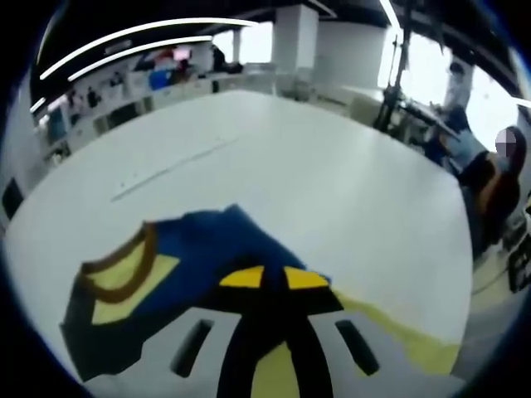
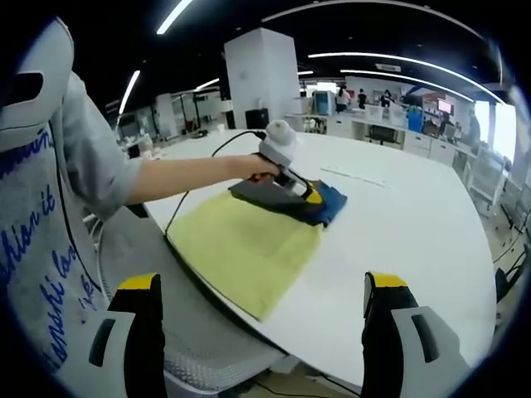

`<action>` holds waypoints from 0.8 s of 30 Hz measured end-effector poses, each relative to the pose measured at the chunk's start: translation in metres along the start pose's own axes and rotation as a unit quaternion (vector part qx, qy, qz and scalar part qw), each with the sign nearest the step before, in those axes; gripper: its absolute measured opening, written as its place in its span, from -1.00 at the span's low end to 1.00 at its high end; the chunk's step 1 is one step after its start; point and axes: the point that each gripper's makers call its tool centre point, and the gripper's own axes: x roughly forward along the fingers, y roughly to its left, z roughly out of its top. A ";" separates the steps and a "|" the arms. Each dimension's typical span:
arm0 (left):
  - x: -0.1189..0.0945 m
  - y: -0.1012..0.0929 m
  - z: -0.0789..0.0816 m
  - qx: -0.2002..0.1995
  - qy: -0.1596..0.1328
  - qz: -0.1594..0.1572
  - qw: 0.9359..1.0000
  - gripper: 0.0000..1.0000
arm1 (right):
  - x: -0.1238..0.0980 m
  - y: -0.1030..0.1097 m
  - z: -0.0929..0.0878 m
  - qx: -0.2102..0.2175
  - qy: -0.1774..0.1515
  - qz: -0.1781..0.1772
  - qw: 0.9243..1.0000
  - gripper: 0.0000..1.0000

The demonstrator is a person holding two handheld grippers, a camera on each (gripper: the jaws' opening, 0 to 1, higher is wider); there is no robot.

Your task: Fold the garment on the visible template until the final outline fits inside the template.

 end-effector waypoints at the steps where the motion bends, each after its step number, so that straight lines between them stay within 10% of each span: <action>1: 0.000 -0.001 0.000 0.001 0.000 0.000 1.000 -0.90 | 0.000 0.001 0.000 -0.001 0.000 0.001 1.000 1.00; 24: -0.022 -0.017 0.003 0.011 -0.014 -0.003 1.000 -0.71 | -0.001 0.012 0.003 -0.020 0.005 0.005 1.000 1.00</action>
